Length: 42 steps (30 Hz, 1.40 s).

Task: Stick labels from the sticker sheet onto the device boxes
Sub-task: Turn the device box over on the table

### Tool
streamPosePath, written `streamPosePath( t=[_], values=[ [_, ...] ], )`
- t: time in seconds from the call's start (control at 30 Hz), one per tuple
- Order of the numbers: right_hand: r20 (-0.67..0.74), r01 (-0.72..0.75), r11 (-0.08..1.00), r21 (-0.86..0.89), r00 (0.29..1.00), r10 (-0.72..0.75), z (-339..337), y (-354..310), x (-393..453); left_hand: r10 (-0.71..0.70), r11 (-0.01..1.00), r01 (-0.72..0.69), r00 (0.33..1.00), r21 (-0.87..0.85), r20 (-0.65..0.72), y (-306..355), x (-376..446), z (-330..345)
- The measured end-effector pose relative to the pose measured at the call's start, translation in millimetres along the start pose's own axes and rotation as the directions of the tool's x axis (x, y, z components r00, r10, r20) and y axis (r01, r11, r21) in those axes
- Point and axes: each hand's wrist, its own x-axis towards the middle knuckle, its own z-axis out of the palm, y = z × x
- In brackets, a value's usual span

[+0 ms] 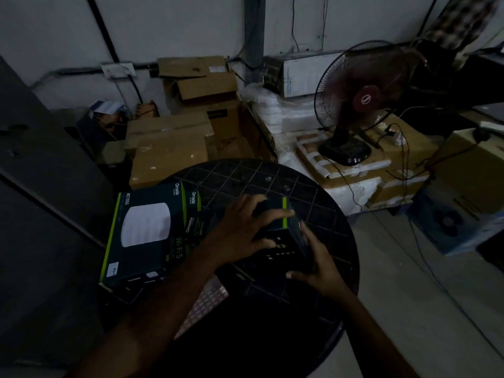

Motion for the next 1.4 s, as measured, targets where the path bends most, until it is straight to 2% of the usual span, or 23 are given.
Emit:
streamPosePath(
  t=[0.1,0.17,0.3,0.37,0.43,0.53,0.67,0.73,0.83,0.9,0.97,1.03,1.27,1.4],
  values=[
    [-0.011,0.043,0.980,-0.192,0.999,-0.046,-7.2,-8.3,13.0,-0.124,0.959,0.104,0.991,-0.265,-0.058,-9.6,-22.9,-8.0],
    [0.017,0.112,0.922,-0.371,0.993,-0.114,-16.8,-20.4,19.8,-0.229,0.904,0.188,0.971,-0.384,-0.064,-19.5,-37.4,-13.2],
    [0.168,0.235,0.689,-0.685,0.972,-0.164,-23.7,-43.9,36.2,-0.254,0.935,0.243,0.967,-0.258,-0.009,-32.4,-54.9,-15.3],
    [0.216,0.286,0.587,-0.757,0.958,-0.188,-11.5,-48.2,44.6,-0.241,0.960,0.250,0.967,-0.127,0.083,-33.2,-56.6,-0.6],
    [0.252,0.319,0.554,-0.769,0.948,-0.196,4.4,-45.6,47.7,-0.241,0.970,0.235,0.960,0.057,0.145,-35.0,-54.8,21.1],
    [0.268,0.300,0.599,-0.742,0.952,-0.145,18.1,-34.8,46.6,-0.267,0.957,0.235,0.944,0.171,0.193,-44.3,-55.2,41.5],
    [0.272,0.311,0.589,-0.746,0.950,-0.157,15.4,-30.1,39.1,-0.203,0.977,0.187,0.960,0.097,0.191,-56.2,-64.7,49.3],
    [0.198,0.232,0.603,-0.763,0.972,-0.124,4.8,-22.6,30.5,-0.194,0.981,0.186,0.967,0.061,0.164,-62.7,-71.4,51.6],
    [0.007,0.001,0.718,-0.696,1.000,0.006,-17.5,-2.9,17.6,-0.197,0.980,0.198,0.974,0.004,0.114,-70.0,-84.7,52.2],
    [0.013,-0.061,0.856,-0.513,0.997,0.079,-25.3,6.9,15.8,-0.185,0.983,0.185,0.979,0.003,0.091,-72.1,-88.6,50.8],
    [0.058,-0.049,0.961,-0.272,0.996,0.067,-25.2,12.5,19.3,-0.162,0.987,0.161,0.982,0.016,0.092,-72.6,-86.0,49.4],
    [0.033,-0.018,0.988,-0.152,0.999,0.023,-23.3,9.8,23.6,-0.136,0.991,0.136,0.984,0.010,0.114,-68.8,-81.8,46.6],
    [-0.006,0.210,0.966,-0.153,0.977,-0.213,-5.1,-73.8,50.9,-0.095,0.978,0.110,0.991,-0.175,0.093,-32.2,-37.3,18.0],
    [-0.052,0.150,0.988,-0.027,0.987,-0.151,-16.0,-81.2,54.9,-0.107,0.903,0.098,0.994,-0.417,0.002,-35.3,-36.3,-1.0]
  ],
)
